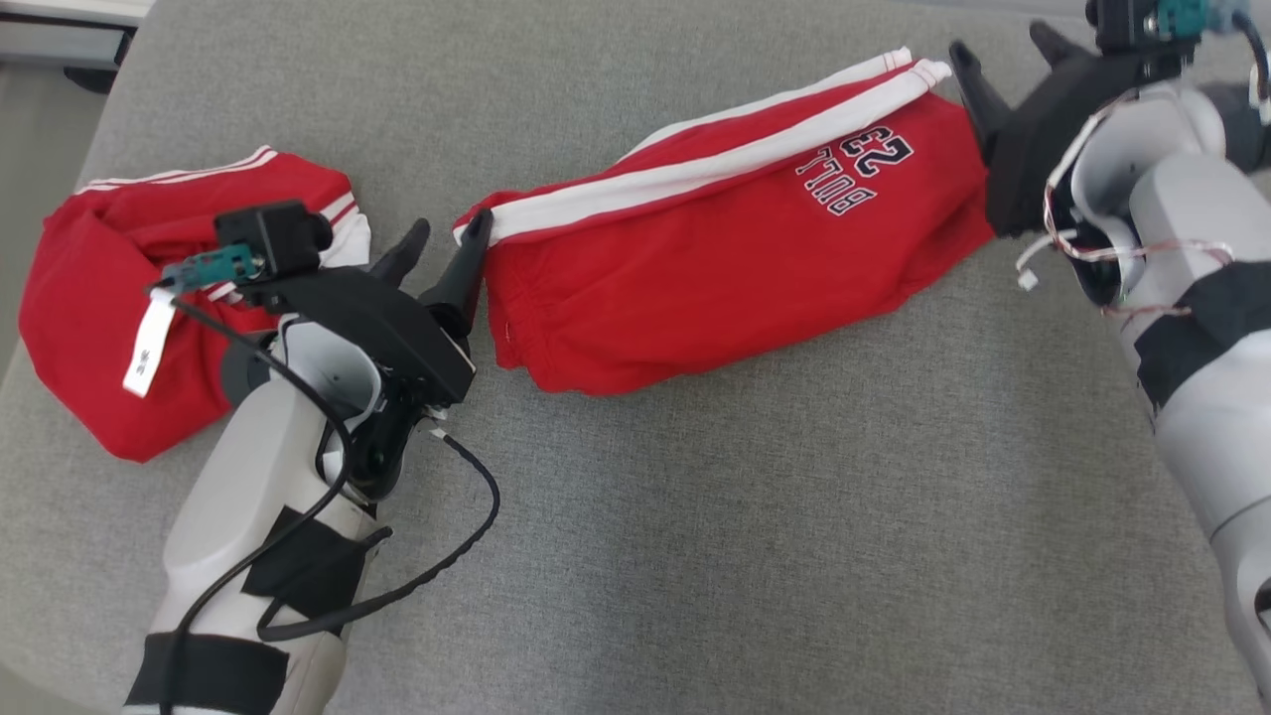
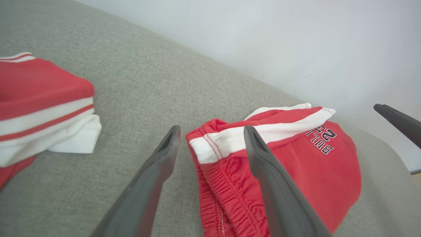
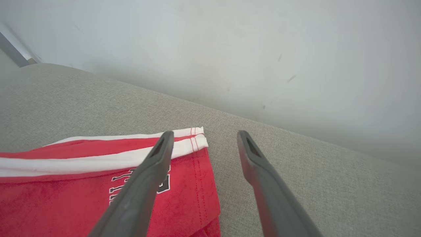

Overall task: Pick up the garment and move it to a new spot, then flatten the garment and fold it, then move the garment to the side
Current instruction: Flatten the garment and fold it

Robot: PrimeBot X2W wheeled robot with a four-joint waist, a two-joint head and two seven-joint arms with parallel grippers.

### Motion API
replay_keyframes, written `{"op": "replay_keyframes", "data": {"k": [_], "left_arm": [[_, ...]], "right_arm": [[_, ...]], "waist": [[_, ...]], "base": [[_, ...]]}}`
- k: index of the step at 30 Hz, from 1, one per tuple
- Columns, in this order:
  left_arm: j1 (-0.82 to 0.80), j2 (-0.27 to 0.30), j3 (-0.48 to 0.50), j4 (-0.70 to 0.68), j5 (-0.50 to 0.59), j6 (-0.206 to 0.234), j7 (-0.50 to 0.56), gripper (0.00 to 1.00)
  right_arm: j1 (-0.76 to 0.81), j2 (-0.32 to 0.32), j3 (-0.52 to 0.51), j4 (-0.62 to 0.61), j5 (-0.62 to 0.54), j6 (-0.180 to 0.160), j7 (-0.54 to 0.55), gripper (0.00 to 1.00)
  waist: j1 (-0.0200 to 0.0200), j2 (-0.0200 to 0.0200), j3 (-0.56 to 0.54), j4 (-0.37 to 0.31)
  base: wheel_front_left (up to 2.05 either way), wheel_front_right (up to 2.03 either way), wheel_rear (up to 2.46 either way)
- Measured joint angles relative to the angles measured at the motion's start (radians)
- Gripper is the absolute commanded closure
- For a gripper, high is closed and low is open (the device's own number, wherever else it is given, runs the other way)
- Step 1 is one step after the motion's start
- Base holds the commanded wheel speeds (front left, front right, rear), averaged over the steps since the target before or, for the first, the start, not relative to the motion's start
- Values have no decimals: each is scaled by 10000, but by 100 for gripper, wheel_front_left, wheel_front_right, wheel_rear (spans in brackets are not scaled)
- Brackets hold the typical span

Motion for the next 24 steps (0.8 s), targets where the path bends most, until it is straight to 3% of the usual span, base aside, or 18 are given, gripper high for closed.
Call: {"op": "replay_keyframes", "data": {"k": [17,24], "left_arm": [[1872,288,-449,-153,848,15,-2360,0],[2551,263,-489,-330,826,25,-2846,0]], "right_arm": [[2101,-341,46,617,165,178,-1722,0],[2827,-318,46,598,240,190,-2288,0]], "waist": [[-1,-2,-1110,-47],[-2,-2,-1474,-82]], "base": [[0,0,0],[0,0,0]]}}
